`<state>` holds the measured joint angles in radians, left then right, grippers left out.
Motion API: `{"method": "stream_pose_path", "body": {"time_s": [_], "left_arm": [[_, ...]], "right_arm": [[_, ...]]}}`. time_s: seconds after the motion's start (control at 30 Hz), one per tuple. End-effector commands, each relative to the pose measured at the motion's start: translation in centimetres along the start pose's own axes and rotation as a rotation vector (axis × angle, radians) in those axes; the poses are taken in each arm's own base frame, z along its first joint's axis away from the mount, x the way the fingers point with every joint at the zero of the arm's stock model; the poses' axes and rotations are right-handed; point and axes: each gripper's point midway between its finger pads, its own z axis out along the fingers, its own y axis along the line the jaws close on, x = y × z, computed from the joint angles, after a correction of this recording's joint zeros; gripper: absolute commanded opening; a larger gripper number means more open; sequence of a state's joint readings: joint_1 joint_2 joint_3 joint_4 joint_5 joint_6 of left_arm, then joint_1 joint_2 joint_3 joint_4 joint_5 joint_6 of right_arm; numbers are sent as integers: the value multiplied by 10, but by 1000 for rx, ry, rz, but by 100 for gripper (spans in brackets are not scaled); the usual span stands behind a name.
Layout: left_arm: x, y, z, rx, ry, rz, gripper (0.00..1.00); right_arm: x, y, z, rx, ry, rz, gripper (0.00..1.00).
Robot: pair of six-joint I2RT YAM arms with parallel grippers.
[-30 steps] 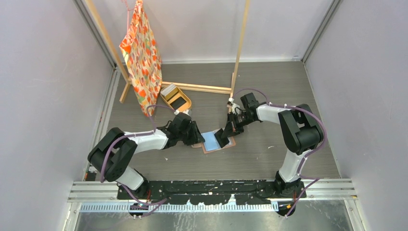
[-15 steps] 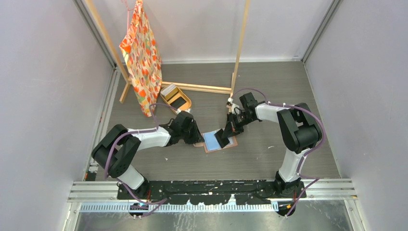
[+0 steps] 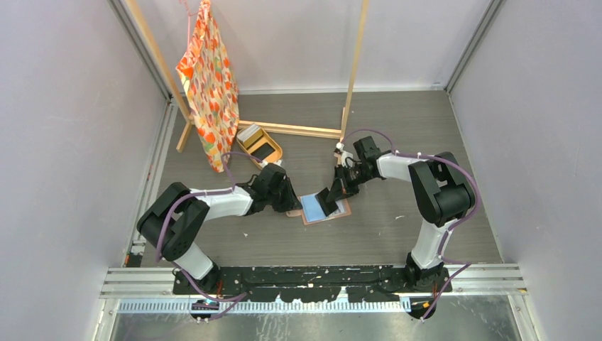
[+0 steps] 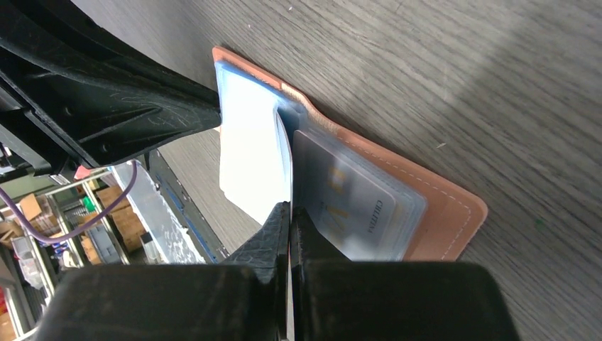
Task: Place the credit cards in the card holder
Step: Insert the credit card into the card holder.
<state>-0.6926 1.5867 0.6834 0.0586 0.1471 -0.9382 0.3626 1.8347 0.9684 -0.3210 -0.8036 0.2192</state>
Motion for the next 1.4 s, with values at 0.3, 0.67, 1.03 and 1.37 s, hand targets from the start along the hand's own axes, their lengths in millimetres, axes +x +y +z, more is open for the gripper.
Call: {"method": "stream_pose_path", "body": {"time_s": [0.3, 0.67, 1.03, 1.37], "left_arm": [[9, 2, 5, 4, 36, 20, 14], [10, 0, 6, 11, 42, 23, 14], [11, -1, 6, 21, 44, 24, 14], [11, -1, 6, 29, 41, 25, 14]], "right_arm": [[-10, -11, 2, 59, -80, -33, 4], [-6, -15, 5, 67, -107, 15, 3], [-3, -10, 8, 44, -119, 40, 3], [2, 0, 14, 30, -97, 19, 5]]}}
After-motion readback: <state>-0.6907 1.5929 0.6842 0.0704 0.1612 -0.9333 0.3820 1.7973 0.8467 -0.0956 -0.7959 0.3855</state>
